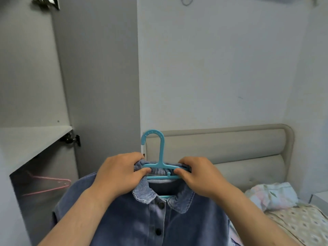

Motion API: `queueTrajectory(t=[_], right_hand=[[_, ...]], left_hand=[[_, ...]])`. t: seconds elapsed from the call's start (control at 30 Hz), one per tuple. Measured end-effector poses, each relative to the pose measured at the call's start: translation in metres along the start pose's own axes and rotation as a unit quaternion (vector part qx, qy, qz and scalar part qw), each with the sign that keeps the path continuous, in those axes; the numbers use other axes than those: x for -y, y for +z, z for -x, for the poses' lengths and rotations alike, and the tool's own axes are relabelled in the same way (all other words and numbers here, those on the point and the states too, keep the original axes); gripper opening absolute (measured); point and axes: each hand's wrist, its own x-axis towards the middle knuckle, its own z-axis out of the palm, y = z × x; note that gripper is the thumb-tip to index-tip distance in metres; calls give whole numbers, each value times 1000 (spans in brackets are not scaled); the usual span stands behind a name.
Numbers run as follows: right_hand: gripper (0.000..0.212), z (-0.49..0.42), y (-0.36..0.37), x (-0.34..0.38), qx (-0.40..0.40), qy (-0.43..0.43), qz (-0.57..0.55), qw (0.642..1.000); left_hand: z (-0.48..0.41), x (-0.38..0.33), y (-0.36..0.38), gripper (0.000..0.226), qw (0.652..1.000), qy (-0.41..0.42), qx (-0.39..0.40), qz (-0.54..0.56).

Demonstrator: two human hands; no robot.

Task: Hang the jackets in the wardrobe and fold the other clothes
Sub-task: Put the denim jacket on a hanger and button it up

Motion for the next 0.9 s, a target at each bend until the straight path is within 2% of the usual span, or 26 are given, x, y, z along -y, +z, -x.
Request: queueTrajectory(t=[0.1,0.27,0.37,0.53,0.77,0.9], right_hand=[[26,-16,14,17,-24,-37,8,999],[32,-44,45,41,-15,-61,9,998],[32,-59,69,55,3,-71,13,997],[31,-82,108,69,40,-43,-20,998],[21,-109,169,58,81,-40,-66,994],[31,-128,219,50,94,-76,-58,991]], left_hand=[[4,21,-9,22,998,-55,-22,18],[16,65,-6,43,985,-141,-78,67],[24,95,-1,33,977,-180,-77,90],[29,136,10,33,969,-209,-74,106],[33,173,44,33,972,-210,-87,59],[40,203,73,31,970,-222,-92,31]])
